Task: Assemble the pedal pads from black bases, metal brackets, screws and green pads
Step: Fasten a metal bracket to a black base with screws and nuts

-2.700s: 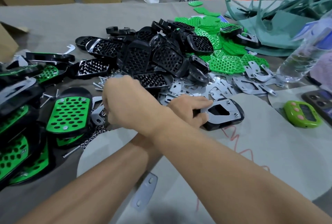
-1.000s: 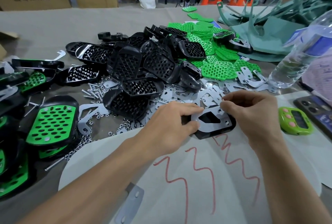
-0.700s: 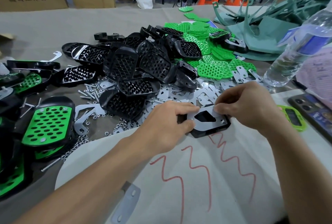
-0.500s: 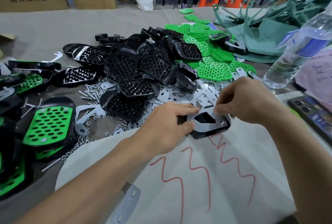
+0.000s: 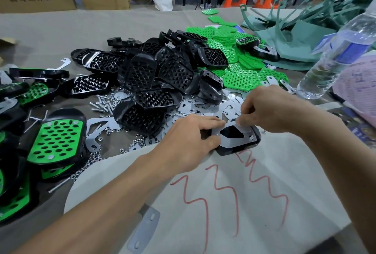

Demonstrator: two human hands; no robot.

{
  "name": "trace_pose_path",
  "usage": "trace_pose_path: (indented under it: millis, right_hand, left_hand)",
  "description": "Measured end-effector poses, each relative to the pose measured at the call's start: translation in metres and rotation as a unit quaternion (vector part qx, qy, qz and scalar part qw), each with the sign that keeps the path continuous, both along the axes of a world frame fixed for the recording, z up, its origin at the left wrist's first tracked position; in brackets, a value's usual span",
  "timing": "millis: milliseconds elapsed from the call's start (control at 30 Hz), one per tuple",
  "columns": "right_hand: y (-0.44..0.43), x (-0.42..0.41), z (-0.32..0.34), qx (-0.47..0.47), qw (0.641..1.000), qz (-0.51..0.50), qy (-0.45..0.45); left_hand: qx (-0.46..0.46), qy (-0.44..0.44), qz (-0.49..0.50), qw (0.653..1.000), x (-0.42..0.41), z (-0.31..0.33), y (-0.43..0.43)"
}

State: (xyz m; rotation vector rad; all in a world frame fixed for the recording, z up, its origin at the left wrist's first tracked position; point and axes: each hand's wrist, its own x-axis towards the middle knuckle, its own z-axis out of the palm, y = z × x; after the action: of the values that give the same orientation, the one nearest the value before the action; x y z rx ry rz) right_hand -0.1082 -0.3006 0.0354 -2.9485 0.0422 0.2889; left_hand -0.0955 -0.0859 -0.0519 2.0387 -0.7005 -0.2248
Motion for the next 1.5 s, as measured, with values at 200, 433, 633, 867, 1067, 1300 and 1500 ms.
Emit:
trace_pose_path:
  millis: [200,433,633,867,1067,1300,1500]
  right_hand:
    - [0.004,-0.009,-0.016,-0.007,0.999,-0.015,-0.049]
    - [0.003,-0.026,-0.025,0.095,0.976,-0.087,-0.173]
    - [0.005,-0.03,-0.024,0.117,0.975,-0.084,-0.169]
    - [-0.003,-0.025,-0.017,0.086,0.986,-0.074,-0.123]
    - [0.002,-0.021,-0.013,0.039,0.992,-0.053,-0.109]
    - [0.007,-0.022,-0.02,0.006,0.995,-0.049,-0.089]
    - [0.0,-0.033,-0.021,0.102,0.972,-0.096,-0.187]
  left_hand:
    - [0.009,-0.004,0.001,1.0,0.0,0.001,0.001]
    - [0.018,-0.015,0.006,1.0,0.0,0.003,0.0]
    - [0.01,-0.004,0.009,1.0,-0.002,0.003,0.0]
    - [0.014,-0.012,0.016,1.0,-0.002,0.002,-0.001]
    - [0.001,0.011,0.019,1.0,-0.003,0.001,-0.001]
    - [0.03,-0.014,0.014,0.999,-0.006,0.01,-0.001]
    - [0.024,-0.015,0.019,0.999,-0.002,0.003,0.0]
